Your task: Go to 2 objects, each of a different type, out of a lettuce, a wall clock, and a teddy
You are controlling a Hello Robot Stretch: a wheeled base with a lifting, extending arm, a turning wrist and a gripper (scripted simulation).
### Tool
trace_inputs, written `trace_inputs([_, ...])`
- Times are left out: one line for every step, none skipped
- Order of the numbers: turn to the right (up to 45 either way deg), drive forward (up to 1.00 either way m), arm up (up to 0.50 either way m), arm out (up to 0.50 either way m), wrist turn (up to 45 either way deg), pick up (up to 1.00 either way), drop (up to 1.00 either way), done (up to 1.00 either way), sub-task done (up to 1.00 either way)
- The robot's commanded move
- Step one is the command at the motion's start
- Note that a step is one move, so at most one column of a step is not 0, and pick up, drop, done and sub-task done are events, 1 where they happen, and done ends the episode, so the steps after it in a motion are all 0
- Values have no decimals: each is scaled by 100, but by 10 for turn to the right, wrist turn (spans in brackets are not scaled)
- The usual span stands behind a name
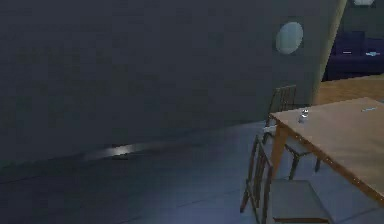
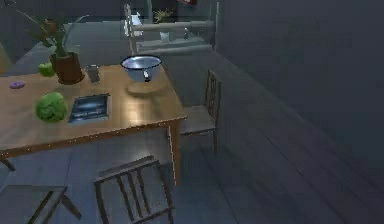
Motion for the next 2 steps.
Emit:
trace_inputs([450,0,0,0,0,0,0,0,0])
trace_inputs([0,0,0,0,0,0,0,100,0])
